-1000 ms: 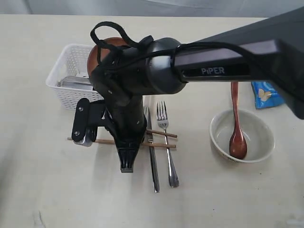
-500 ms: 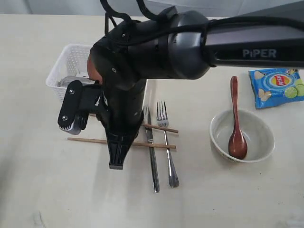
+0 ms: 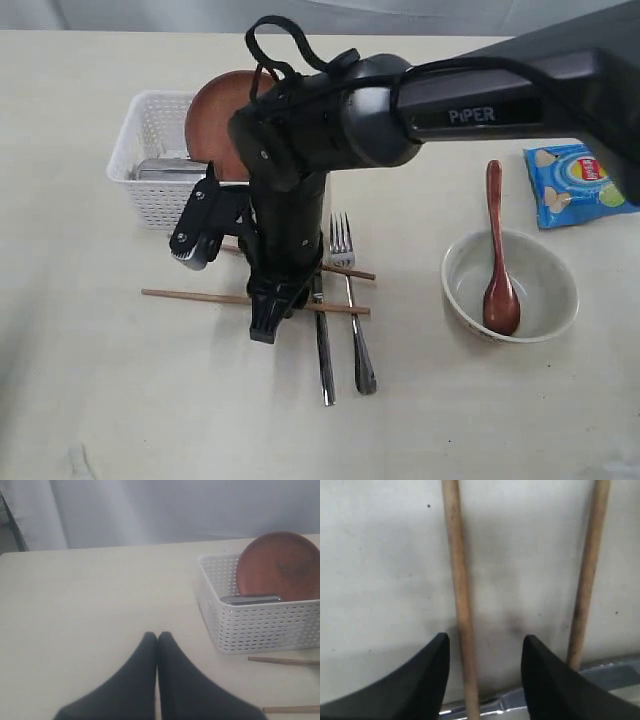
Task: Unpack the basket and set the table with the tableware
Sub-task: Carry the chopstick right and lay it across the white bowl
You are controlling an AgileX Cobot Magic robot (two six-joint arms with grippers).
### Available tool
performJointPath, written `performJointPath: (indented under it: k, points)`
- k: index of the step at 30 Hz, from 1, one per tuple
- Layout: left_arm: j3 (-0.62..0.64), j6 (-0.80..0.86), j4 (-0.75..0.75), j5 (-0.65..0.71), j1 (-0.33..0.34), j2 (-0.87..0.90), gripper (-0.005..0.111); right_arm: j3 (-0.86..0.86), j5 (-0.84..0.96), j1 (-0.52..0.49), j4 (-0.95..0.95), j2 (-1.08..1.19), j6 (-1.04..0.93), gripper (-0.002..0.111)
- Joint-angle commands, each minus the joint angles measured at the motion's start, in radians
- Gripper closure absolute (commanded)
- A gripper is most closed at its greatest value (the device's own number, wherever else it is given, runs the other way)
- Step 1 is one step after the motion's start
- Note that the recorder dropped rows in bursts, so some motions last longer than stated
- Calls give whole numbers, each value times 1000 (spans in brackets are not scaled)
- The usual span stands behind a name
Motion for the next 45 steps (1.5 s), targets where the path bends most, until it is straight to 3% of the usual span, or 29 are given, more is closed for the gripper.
performJointPath:
  k: [1,2,3,4,11,23,34,45]
  points:
    - [2,1,-2,-10,-7,-3,107,1,5,5,107,0,-126,82]
    - [2,1,-2,-10,-7,-3,107,1,6,10,109,0,-141,91]
    - [2,1,-2,-10,-7,-3,107,1,6,21,109,0,-159,108]
    - [2,1,-2,-10,-7,-3,107,1,6,25,109,0,-167,109]
    - [2,1,-2,-10,-7,-3,107,1,54,38,108,-37,-174,109]
    - [2,1,-2,-10,-7,-3,107,1,240,20,54,-288,-119,109]
    - [2,1,-2,-10,-7,-3,107,208,283,-245,1,-521,-84,109]
    - [2,1,-2,-10,-7,-3,107,441,290,-379,-153,-609,-268,109]
